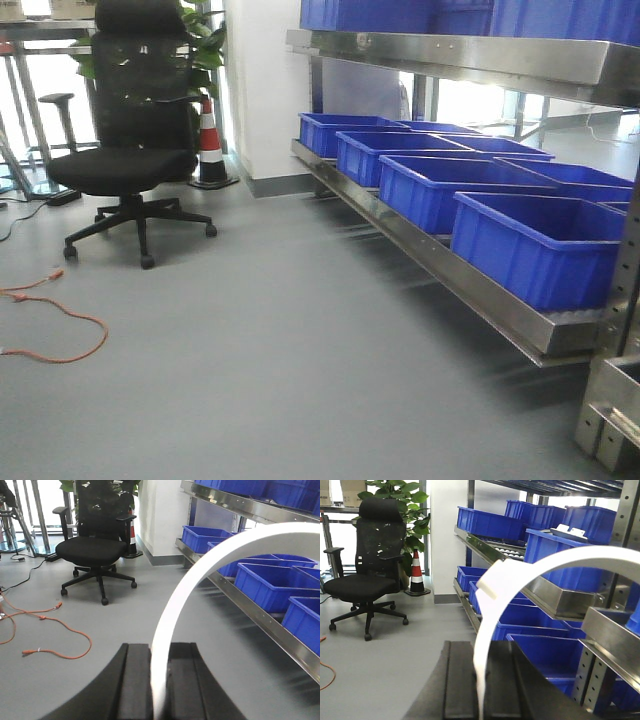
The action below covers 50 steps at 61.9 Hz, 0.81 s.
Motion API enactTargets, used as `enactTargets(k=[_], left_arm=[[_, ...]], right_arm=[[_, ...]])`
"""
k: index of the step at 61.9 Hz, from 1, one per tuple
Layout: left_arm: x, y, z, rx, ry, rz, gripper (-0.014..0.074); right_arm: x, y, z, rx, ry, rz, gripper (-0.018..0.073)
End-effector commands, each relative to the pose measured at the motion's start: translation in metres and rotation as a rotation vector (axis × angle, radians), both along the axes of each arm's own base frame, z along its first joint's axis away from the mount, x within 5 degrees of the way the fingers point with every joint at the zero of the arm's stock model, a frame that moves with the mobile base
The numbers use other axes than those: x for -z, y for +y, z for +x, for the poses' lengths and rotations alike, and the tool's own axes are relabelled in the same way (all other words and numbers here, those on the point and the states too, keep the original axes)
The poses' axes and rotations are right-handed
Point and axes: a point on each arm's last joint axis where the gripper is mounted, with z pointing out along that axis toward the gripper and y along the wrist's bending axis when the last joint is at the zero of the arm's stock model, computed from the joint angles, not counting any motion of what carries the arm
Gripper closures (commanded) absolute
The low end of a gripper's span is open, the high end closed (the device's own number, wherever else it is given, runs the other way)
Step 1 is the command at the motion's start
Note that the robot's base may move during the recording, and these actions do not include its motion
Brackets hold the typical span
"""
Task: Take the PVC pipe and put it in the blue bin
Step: 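Drive the base toward the steel rack of blue bins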
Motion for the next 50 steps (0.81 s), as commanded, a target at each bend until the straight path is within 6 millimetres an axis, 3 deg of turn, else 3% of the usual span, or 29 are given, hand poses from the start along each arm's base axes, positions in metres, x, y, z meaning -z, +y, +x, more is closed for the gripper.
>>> enactTargets(k=[1, 50], left_arm=[[-0.0035, -0.0007, -0.0006, 0.005, -0.034, -0.006, 0.0707], [-0.0035, -0.0007, -0.0006, 0.005, -0.034, -0.006, 0.0707]], right_arm=[[-0.0023, -0.0004, -0.0008, 0.005, -0.032, -0.004, 0.0728], [-0.0023, -0.0004, -0.0008, 0.005, -0.032, -0.004, 0.0728]])
